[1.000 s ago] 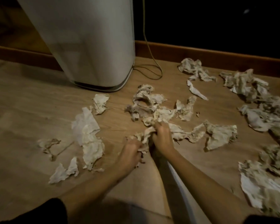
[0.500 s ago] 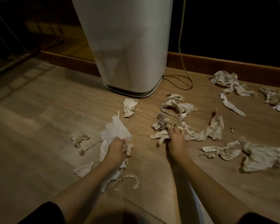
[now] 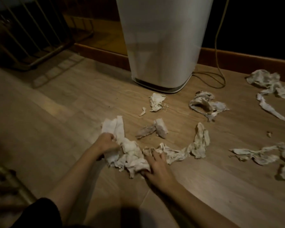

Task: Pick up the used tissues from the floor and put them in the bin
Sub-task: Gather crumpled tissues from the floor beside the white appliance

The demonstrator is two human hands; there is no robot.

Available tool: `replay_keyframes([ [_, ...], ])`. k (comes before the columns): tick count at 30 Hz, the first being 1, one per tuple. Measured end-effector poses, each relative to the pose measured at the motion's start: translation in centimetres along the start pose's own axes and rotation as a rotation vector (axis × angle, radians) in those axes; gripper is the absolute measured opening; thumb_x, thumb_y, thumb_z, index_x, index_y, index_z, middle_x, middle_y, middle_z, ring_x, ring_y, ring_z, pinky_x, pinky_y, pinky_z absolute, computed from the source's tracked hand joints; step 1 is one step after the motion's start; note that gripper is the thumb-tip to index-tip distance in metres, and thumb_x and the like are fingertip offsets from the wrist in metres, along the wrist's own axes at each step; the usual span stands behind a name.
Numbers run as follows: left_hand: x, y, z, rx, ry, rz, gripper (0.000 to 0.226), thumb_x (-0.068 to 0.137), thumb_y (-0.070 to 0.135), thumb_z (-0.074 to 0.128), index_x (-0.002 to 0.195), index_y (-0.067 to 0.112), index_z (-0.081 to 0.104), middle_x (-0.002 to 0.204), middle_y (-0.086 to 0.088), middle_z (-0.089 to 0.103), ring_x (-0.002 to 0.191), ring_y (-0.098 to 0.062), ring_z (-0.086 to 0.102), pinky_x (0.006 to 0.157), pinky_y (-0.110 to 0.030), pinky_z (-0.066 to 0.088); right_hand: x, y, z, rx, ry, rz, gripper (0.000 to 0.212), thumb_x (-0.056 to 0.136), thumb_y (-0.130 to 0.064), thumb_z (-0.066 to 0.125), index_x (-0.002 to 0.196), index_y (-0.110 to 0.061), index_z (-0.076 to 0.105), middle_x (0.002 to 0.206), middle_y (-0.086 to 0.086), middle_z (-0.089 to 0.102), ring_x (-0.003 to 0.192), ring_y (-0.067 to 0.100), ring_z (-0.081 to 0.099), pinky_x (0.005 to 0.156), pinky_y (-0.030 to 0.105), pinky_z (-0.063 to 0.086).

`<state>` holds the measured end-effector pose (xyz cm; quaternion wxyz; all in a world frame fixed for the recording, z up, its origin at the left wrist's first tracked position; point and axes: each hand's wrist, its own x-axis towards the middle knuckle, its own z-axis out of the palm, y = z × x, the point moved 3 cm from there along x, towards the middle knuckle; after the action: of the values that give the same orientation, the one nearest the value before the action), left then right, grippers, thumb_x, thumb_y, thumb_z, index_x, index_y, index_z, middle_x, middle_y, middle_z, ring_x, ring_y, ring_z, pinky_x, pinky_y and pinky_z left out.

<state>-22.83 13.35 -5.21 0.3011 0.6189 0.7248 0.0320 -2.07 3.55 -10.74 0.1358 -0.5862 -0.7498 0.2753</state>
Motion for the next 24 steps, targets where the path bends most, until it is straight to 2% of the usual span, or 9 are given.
replay_keyframes([
  [2, -1.9, -1.1, 1.9, 0.022, -0.084, -0.035, 0.041, 0.058, 0.038, 0.083, 0.085, 0.014, 0.063, 0.083, -0.004, 0.056, 0.076, -0.019, 0.056, 0.059, -0.026, 0.046, -0.6, 0.2, 0.8, -0.08, 0.029, -0.089, 0.052, 0.089, -0.024, 0.056, 0.138, -0.02, 0.039, 0.144, 0.008, 0.038, 0.121, 0.029, 0.037, 0.1, 0.038, 0.036],
  [4, -2.9, -1.5, 3.6, 0.16, -0.045, 0.017, 0.06, 0.061, 0.037, 0.081, 0.11, 0.011, 0.057, 0.107, -0.013, 0.052, 0.099, -0.031, 0.056, 0.082, -0.034, 0.05, -0.2, 0.3, 0.5, -0.049, 0.045, -0.132, 0.047, 0.087, -0.01, 0.056, 0.132, -0.018, 0.049, 0.136, 0.01, 0.048, 0.113, 0.028, 0.043, 0.09, 0.033, 0.038],
  [5, -3.1, -1.4, 4.2, 0.174, 0.001, 0.062, 0.053, 0.067, 0.03, 0.077, 0.11, 0.007, 0.058, 0.109, -0.018, 0.053, 0.102, -0.035, 0.055, 0.085, -0.036, 0.049, 0.4, 0.2, 0.0, -0.006, 0.049, -0.14, 0.045, 0.084, -0.005, 0.055, 0.128, -0.017, 0.054, 0.13, 0.012, 0.052, 0.109, 0.029, 0.046, 0.084, 0.032, 0.037],
  [7, -3.1, -1.0, 4.5, 0.108, 0.065, 0.114, 0.023, 0.076, 0.017, 0.065, 0.092, -0.001, 0.064, 0.096, -0.026, 0.063, 0.093, -0.036, 0.062, 0.076, -0.036, 0.049, 1.9, 0.2, -1.3, 0.064, 0.096, -0.116, 0.049, 0.078, 0.005, 0.053, 0.122, -0.015, 0.06, 0.117, 0.015, 0.058, 0.103, 0.031, 0.05, 0.078, 0.031, 0.035],
  [11, -2.7, -1.6, 3.0, -0.133, 0.239, 0.097, 0.01, 0.076, 0.008, 0.064, 0.069, 0.002, 0.065, 0.07, -0.017, 0.068, 0.074, -0.023, 0.065, 0.06, -0.026, 0.038, 6.1, -0.2, -4.6, 0.073, 0.368, 0.062, 0.056, 0.072, 0.016, 0.052, 0.12, -0.01, 0.061, 0.112, 0.017, 0.056, 0.106, 0.033, 0.048, 0.078, 0.033, 0.035],
  [14, -1.4, -1.8, 0.6, -0.17, 0.456, 0.1, 0.011, 0.073, 0.007, 0.069, 0.082, 0.001, 0.07, 0.085, -0.018, 0.069, 0.082, -0.028, 0.064, 0.064, -0.027, 0.04, 9.0, -1.6, -6.4, 0.033, 0.487, 0.104, 0.053, 0.074, 0.016, 0.053, 0.12, -0.008, 0.059, 0.117, 0.018, 0.054, 0.109, 0.035, 0.045, 0.084, 0.038, 0.042],
  [17, 1.0, -1.6, -0.3, -0.13, 0.461, 0.039, 0.022, 0.075, 0.005, 0.067, 0.095, -0.003, 0.066, 0.118, -0.027, 0.052, 0.104, -0.035, 0.055, 0.088, -0.029, 0.043, 11.3, -0.8, -6.9, -0.101, 0.345, 0.166, 0.043, 0.082, 0.003, 0.057, 0.121, -0.013, 0.055, 0.128, 0.014, 0.049, 0.12, 0.039, 0.037, 0.09, 0.048, 0.045],
  [21, 3.4, -2.3, 0.3, -0.112, 0.301, -0.082, 0.017, 0.079, 0.008, 0.065, 0.094, -0.001, 0.066, 0.142, -0.032, 0.034, 0.12, -0.037, 0.048, 0.094, -0.03, 0.043, 11.2, 2.4, -5.2, -0.228, 0.007, 0.213, 0.045, 0.093, -0.021, 0.055, 0.135, -0.029, 0.041, 0.153, 0.006, 0.026, 0.136, 0.041, 0.021, 0.104, 0.06, 0.032],
  [24, 4.5, -2.5, -0.1, -0.098, 0.263, -0.007, 0.017, 0.075, 0.013, 0.07, 0.08, -0.003, 0.068, 0.104, -0.029, 0.065, 0.095, -0.037, 0.061, 0.074, -0.033, 0.044, 9.8, 3.3, -4.2, -0.275, 0.057, 0.117, 0.053, 0.089, -0.008, 0.057, 0.135, -0.03, 0.044, 0.152, 0.006, 0.032, 0.132, 0.04, 0.028, 0.101, 0.052, 0.038],
])
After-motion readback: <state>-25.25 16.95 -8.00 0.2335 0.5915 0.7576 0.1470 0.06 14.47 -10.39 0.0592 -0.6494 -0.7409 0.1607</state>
